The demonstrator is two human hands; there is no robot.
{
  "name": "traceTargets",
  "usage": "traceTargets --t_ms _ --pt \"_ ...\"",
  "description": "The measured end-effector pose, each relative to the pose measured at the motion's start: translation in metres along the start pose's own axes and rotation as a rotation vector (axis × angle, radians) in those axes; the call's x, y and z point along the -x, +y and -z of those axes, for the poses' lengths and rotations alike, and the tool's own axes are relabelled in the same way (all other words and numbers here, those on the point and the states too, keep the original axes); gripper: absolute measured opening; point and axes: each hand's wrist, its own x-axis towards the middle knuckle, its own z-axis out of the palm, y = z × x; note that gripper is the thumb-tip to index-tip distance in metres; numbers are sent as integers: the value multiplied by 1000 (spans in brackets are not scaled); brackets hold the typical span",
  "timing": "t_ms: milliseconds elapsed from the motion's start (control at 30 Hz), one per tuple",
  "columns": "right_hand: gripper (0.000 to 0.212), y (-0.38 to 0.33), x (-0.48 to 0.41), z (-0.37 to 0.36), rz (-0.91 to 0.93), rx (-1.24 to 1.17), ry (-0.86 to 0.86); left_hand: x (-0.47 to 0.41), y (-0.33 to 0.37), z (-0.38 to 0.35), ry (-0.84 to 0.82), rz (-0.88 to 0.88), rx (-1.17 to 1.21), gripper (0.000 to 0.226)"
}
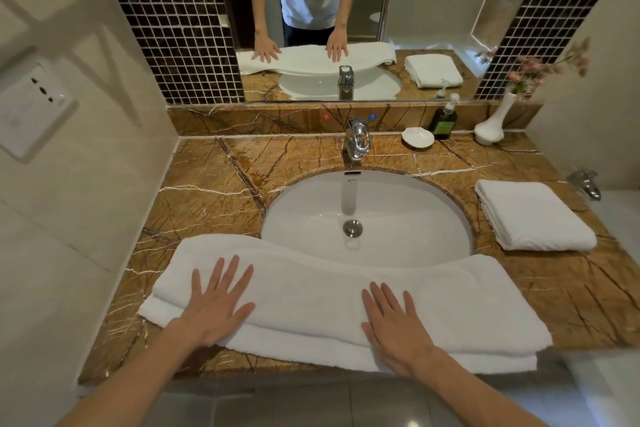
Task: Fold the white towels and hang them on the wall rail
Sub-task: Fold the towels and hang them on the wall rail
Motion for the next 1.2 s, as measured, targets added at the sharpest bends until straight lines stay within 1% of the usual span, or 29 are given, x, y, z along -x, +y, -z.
traceTargets --t_ms 67,133,167,233,300,333,400,433,467,500,533,600,667,733,800,867,933,967,1033,1067,1100,1133,1200 --pt "69 6 3 5 45 11 -23 3 4 5 7 -19 2 76" --pt "58 18 11 9 112 35 -18 10 13 8 17 -136 -43 75" --pt "56 25 16 11 148 59 -1 14 18 8 23 -213 -75 74" --pt "61 43 26 13 176 121 35 19 23 3 39 -320 -115 72" --pt "69 61 38 13 139 176 47 19 21 -2 104 -361 -174 64" --pt "76 70 43 13 95 175 20 19 19 -4 103 -340 -211 59" --pt "99 85 51 10 7 149 -24 17 19 -6 169 -325 -280 58" --pt "109 90 55 11 -23 155 -20 16 19 -7 170 -341 -283 65" --pt "114 96 57 11 -39 179 -8 16 21 -8 156 -348 -251 79" --pt "117 101 57 11 -51 215 -5 15 21 -8 148 -339 -204 94" --pt "118 104 58 14 -72 233 -20 14 20 -8 159 -319 -172 103" --pt "118 113 59 10 -91 234 21 11 15 -6 166 -247 -133 104" --pt "115 124 57 5 -55 190 74 6 11 0 148 -136 -86 95" --pt "101 132 56 7 -36 194 117 4 8 10 134 -72 -54 80" --pt "83 137 57 17 -5 235 178 2 3 19 164 -77 -54 75" --pt "75 142 57 27 51 256 249 2 -3 26 239 -105 -70 80" --pt "72 144 59 32 106 262 320 4 -7 32 286 -139 -110 87" --pt "72 143 61 35 133 268 352 7 -7 33 292 -157 -120 86" --pt "70 140 66 36 175 289 387 11 -7 32 238 -186 -165 80" --pt "71 138 69 35 185 293 390 15 -6 31 187 -181 -180 79" --pt "71 137 72 33 194 296 384 18 -7 26 174 -185 -193 80" --pt "73 136 75 30 199 295 365 22 -8 20 207 -210 -192 85" --pt "79 134 81 26 191 271 309 28 -9 11 135 -207 -258 109"
